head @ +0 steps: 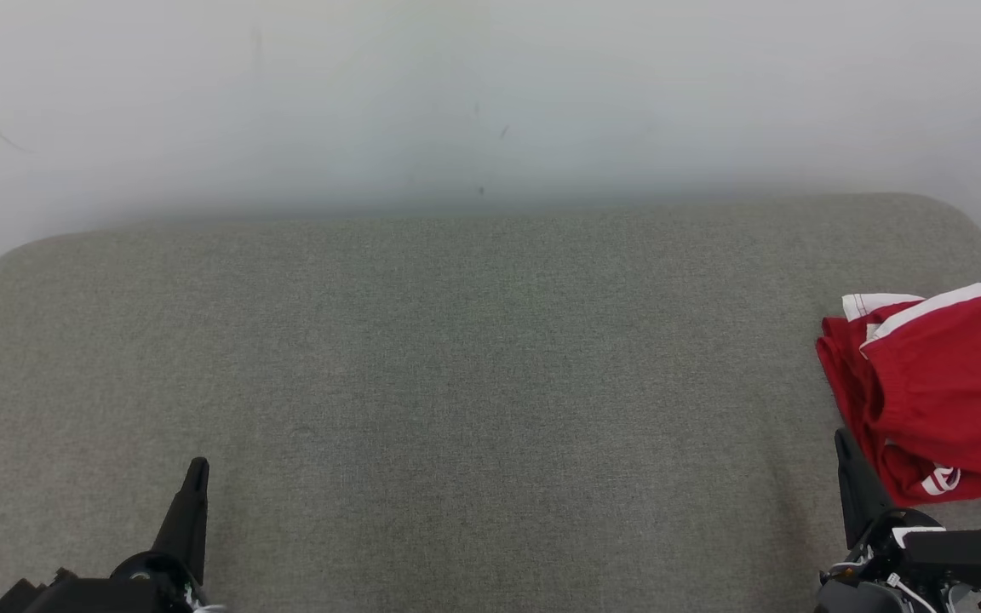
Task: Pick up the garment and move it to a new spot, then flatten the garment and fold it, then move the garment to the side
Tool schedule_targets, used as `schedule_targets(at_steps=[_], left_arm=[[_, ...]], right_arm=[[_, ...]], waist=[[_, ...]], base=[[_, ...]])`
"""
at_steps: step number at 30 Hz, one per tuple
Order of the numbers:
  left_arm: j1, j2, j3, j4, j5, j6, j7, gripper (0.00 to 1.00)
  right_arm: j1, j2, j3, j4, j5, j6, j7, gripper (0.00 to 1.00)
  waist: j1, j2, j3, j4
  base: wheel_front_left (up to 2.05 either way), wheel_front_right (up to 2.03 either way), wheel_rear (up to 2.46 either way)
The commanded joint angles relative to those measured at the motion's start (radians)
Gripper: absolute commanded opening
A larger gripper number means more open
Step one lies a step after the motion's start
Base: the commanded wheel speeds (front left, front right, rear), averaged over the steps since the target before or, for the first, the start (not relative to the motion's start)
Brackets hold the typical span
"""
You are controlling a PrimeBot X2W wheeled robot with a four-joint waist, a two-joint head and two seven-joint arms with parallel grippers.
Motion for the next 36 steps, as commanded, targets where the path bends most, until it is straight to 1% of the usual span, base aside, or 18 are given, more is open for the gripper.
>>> schedule_targets(at_steps=[1, 36], left_arm=[[-0.011, 0.005, 0.003, 0.002, -0.005, -0.001, 0.002, 0.00], [-0.011, 0.005, 0.003, 0.002, -0.005, -0.001, 0.002, 0.00]], right_arm=[[-0.006, 0.001, -0.002, -0.002, 0.002, 0.001, 0.003, 0.00], [-0.006, 0.001, -0.002, -0.002, 0.002, 0.001, 0.003, 0.00]], waist=[[0.0000, -0.0001, 0.000, 0.000], [0.0000, -0.0001, 0.000, 0.000]], base=[[0.00, 0.00, 0.00], [0.00, 0.00, 0.00]])
